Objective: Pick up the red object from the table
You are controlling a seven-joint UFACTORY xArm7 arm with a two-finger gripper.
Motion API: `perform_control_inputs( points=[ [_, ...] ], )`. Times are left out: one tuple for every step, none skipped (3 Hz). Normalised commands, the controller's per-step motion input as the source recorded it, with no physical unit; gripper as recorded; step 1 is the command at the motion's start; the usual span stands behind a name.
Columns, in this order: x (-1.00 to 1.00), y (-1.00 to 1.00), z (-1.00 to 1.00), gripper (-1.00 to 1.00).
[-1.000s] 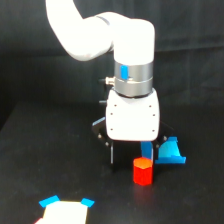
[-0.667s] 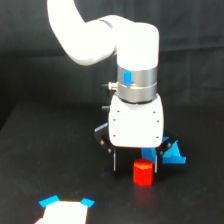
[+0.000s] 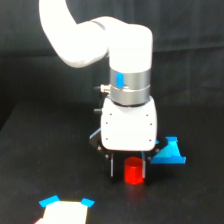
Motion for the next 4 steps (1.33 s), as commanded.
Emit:
perform_control_inputs(
  points=[
    [-0.12,0.51,0.56,-1.00],
    [-0.02,0.37,1.00,-0.58],
    [-0.33,0.72,1.00,-0.45],
    [-0.07,-1.00,1.00,-0.20]
  ],
)
